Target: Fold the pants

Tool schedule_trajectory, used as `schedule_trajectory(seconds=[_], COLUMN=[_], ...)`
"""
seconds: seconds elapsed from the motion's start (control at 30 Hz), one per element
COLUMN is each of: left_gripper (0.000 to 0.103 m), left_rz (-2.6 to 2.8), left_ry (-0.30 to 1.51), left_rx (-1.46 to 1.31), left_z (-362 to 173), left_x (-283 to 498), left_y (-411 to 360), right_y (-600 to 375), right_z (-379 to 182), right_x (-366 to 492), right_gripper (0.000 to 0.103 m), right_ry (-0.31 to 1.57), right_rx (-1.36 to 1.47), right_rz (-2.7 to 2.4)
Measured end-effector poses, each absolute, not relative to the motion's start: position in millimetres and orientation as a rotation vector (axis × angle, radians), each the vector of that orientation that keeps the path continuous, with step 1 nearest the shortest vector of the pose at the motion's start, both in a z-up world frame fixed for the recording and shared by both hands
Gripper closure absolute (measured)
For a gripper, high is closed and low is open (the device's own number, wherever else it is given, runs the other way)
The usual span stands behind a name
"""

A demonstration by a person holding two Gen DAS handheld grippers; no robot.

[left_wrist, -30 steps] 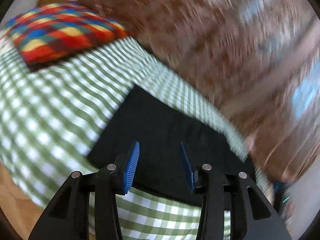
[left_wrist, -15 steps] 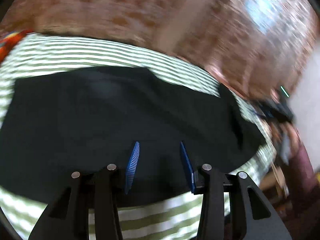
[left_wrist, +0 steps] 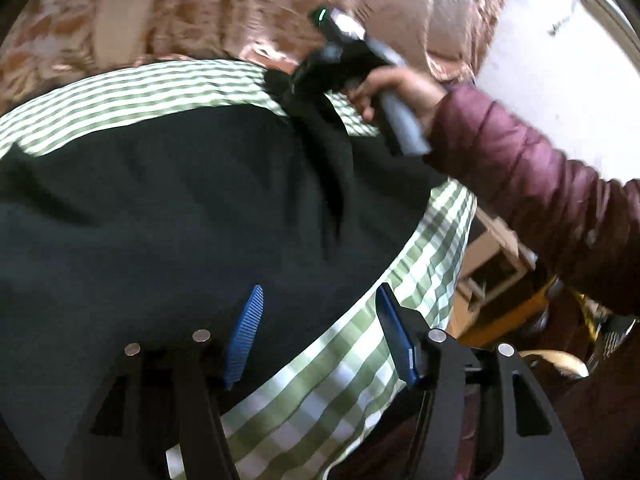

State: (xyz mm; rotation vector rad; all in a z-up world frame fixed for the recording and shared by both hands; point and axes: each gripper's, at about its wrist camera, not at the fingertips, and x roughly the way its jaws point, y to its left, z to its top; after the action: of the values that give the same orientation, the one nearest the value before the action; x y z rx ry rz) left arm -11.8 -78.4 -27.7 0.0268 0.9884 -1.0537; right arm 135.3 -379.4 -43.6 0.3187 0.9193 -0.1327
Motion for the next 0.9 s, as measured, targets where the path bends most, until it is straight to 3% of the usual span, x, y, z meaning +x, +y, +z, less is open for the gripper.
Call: schedule_trajectory(seconds=[0.2, 0.37, 0.47, 0.53, 0.63, 0.67, 0.7, 0.77, 0.83, 0.87, 0.9], left_gripper=[0.045, 0.046, 0.067, 0.083, 0.091, 0.092, 0.093, 0.094, 0.097, 0.097, 0.097], left_rz=[-1.033, -0.997, -0.948, -0.944, -0.954, -0.956, -0.957, -0.956, -0.959, -0.959, -0.960], left_ry=[0.984, 0.968, 0.967, 0.976, 0.977, 0.973, 0.968, 0.964, 0.965, 0.964, 0.966], left_rx=[0.098, 0.162, 0.187, 0.170, 0.184, 0.194, 0.207, 0.214, 0.206, 0.202, 0.199], left_z=[-38, -40, -43, -43, -41, -41, -40, -39, -38, -37, -36], left_x=[-15, -23, -19, -13, -14, -16, -17, -19, -18, -17, -17], left_y=[-97, -102, -103, -103, -105, -105, -107, -107, -106, -106, -105], right_y=[-435, -477, -493, -498, -510, -516, -522, -533, -542, -544, -544], right_z=[-9, -61, -107, -122, -123, -122, -121, -118, -114, -112, -108], right_x=[26, -52, -78, -84, -94, -96, -98, -98, -91, -86, -86], right_gripper=[0.097, 0.097, 0.097, 0.091, 0.067, 0.054, 0.050, 0.051, 0.068, 0.088, 0.095], right_ry=[0.701, 0.683, 0.713, 0.705, 0.648, 0.623, 0.603, 0.586, 0.602, 0.610, 0.614], right_rx=[0.588, 0.789, 0.910, 0.959, 1.016, 1.037, 1.054, 1.061, 1.036, 1.021, 1.002], right_rz=[-0.078, -0.157, -0.180, -0.174, -0.165, -0.169, -0.176, -0.213, -0.250, -0.264, -0.271])
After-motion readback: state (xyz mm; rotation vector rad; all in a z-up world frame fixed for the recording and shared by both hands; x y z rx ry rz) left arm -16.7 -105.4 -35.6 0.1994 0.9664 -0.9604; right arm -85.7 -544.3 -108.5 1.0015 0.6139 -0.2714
